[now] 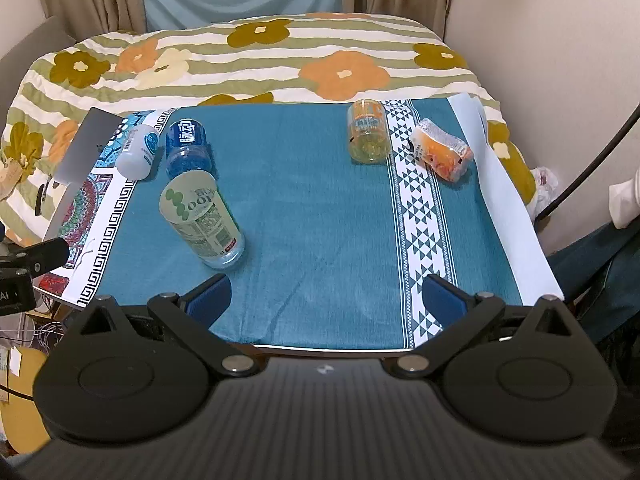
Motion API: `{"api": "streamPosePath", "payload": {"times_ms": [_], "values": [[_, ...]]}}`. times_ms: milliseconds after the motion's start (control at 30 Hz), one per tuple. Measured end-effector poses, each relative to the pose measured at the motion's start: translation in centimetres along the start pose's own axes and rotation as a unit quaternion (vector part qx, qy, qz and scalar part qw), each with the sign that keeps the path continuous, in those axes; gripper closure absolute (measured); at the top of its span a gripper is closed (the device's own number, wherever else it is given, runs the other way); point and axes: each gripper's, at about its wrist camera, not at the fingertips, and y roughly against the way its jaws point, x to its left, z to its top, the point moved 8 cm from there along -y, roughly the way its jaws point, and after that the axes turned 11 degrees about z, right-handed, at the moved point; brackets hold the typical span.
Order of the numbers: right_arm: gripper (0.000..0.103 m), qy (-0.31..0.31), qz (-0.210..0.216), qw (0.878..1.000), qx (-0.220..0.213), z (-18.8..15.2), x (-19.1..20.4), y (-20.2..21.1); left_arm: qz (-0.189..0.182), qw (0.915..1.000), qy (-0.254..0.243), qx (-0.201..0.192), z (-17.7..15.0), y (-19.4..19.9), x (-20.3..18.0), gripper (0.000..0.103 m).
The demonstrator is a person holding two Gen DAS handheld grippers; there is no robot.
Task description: Flip cup upright
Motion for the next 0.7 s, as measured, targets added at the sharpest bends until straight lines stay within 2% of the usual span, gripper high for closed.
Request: {"api": "streamPosePath", "payload": {"times_ms": [700], "values": [[0.000, 0.000, 0.001, 1.000, -0.003, 0.27, 0.16, 0.38, 0.007, 0.9998, 0.008, -0.014, 0.01, 0.04, 0.36, 0.000]]}}
